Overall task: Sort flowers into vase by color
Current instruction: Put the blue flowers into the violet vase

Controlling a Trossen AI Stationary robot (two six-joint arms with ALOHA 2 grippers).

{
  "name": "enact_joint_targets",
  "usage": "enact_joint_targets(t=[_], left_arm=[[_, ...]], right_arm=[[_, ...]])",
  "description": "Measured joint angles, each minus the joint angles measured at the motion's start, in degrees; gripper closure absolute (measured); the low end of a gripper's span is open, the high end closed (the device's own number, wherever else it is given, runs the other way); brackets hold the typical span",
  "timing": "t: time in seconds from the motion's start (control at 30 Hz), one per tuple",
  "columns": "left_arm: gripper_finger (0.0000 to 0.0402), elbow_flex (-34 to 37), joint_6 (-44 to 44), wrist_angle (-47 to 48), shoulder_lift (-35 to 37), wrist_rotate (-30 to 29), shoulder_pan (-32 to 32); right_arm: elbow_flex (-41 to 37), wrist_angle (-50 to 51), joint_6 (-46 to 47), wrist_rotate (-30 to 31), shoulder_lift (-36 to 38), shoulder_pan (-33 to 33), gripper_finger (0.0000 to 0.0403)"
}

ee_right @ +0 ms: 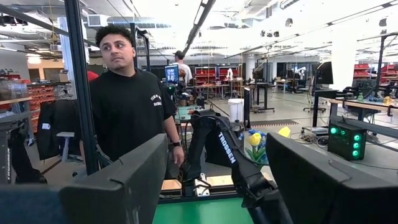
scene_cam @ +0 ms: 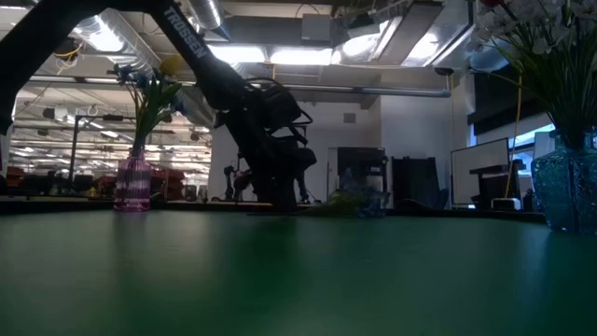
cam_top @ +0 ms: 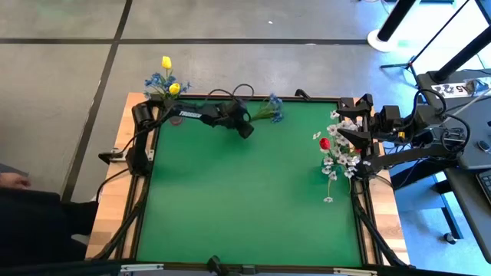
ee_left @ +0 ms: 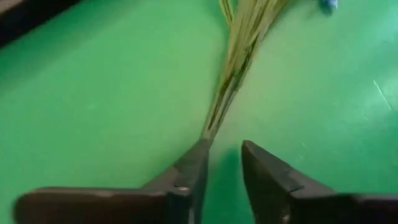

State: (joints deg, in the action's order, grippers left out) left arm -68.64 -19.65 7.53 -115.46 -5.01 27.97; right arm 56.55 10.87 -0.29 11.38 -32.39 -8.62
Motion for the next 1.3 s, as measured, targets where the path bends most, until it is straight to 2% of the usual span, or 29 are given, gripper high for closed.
enact_joint_targets(t=[0.17, 0.33, 0.53, 0.7, 0.83, 1.0, 1.2, 1.3], left_arm=[[0.0392, 0.00, -2.02, 2.37, 0.00, -0.64, -1.16], [0.0399, -0.20, -5.15, 9.04, 1.19, -0.26, -3.66], [0.0400, 0.17, -5.58, 20.89, 7.78, 0.91, -12.22], [0.0400, 0.04, -9.74, 23.29, 11.55, -3.12, -16.36], [0.0381, 0.09, -11.54, 20.76, 11.91, -4.67, -16.86], [0.0325, 0.07, -6.98, 14.80, 11.89, -5.99, -15.08], [0.0252, 0.07, -6.62, 12.56, 9.57, -8.10, -9.46], [0.0233, 0.07, -5.45, 9.53, 7.37, -8.16, -6.80]], right_arm=[[0.00, 0.00, -0.01, -0.04, 0.00, 0.00, 0.0130], [0.00, 0.02, 0.00, -0.26, 0.00, 0.01, 0.0130], [0.00, 0.00, -0.01, -0.22, 0.00, 0.02, 0.0130], [0.00, 0.00, -0.01, -0.20, 0.00, 0.00, 0.0130], [0.00, 0.02, -0.01, -0.12, 0.00, 0.01, 0.0130], [0.00, -0.05, 0.01, 0.04, -0.01, 0.00, 0.0130], [0.00, -0.04, 0.01, 0.02, -0.02, 0.00, 0.0130], [0.00, -0.06, 0.01, 0.02, -0.02, 0.00, 0.0130]])
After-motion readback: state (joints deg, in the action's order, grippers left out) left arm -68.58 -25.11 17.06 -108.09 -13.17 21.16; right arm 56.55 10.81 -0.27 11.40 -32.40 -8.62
